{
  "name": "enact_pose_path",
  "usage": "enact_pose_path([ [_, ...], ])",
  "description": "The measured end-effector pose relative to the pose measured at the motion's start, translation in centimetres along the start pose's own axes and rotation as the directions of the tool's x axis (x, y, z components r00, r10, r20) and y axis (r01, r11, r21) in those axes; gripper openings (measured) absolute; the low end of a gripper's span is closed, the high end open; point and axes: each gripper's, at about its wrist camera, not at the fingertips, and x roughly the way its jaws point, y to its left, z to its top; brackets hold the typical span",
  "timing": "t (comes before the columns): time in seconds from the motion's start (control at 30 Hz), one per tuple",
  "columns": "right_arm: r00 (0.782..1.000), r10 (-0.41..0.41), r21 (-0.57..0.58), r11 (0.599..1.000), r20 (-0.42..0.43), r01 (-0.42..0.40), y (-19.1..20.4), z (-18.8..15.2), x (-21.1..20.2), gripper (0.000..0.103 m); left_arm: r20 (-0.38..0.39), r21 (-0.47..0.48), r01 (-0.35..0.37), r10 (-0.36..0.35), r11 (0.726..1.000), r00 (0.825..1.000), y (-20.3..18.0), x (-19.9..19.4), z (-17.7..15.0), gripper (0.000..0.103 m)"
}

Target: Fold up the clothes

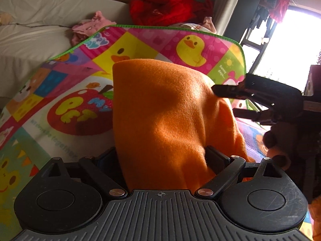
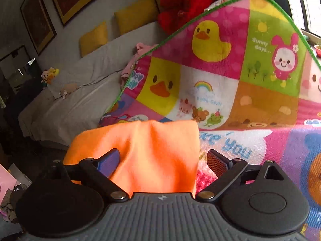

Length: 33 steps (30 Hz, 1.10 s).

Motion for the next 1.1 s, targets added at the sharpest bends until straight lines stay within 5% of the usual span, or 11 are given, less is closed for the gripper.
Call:
enact_pose_path([
  [0.03,1.000,0.017,0.000,1.000,-0.007,-0.017,0.3,-0.2,0.3,0.065,-0.001,0.000,0.001,-0.001,1.000,1.000,0.0,-0.1,0.0,0.096],
  [0.13,0.998,0.057,-0.117,0.992,0.031,-0.053,2.7,0.2,-1.4,0.039,0.009,-0.007,0.006,-0.006,1.000,1.000,0.2,-0.4,0.0,0.095],
  [0.23,0.997,0.048,-0.217,0.975,0.053,-0.036,4.4,0.5,-3.0,0.032,0.017,0.004,0.020,-0.020,1.000,1.000,-0.1,-0.7,0.0,0.095],
  [0.37,0.993,-0.118,-0.317,0.942,0.006,0.113,4.0,-1.2,-1.9,0.032,0.011,0.035,0.023,-0.023,0.999,1.000,-0.8,-0.6,-0.2,0.095],
  [0.6,0.985,-0.171,-0.337,0.926,0.028,0.171,3.1,-1.6,-3.1,0.047,-0.021,0.068,0.013,-0.012,0.998,1.000,-1.4,-0.2,-0.6,0.097],
  [0.8,0.985,-0.018,-0.334,0.940,0.172,0.075,5.1,-0.1,-6.2,0.065,-0.022,0.080,-0.008,0.009,0.997,1.000,-1.4,0.1,-0.7,0.099],
  [0.87,0.992,0.002,-0.351,0.936,0.126,0.043,5.6,-0.3,-5.1,0.072,-0.021,0.083,-0.010,0.012,0.996,1.000,-1.4,0.1,-0.8,0.100],
  [0.97,0.994,-0.103,-0.407,0.908,0.023,0.103,6.0,-1.7,-1.5,0.076,-0.022,0.086,-0.014,0.016,0.996,1.000,-1.3,0.1,-0.8,0.100],
  [1.1,0.993,-0.119,-0.366,0.924,0.013,0.115,4.7,-2.2,-0.6,0.088,-0.026,0.085,-0.019,0.021,0.996,0.999,-1.3,0.2,-0.9,0.100],
])
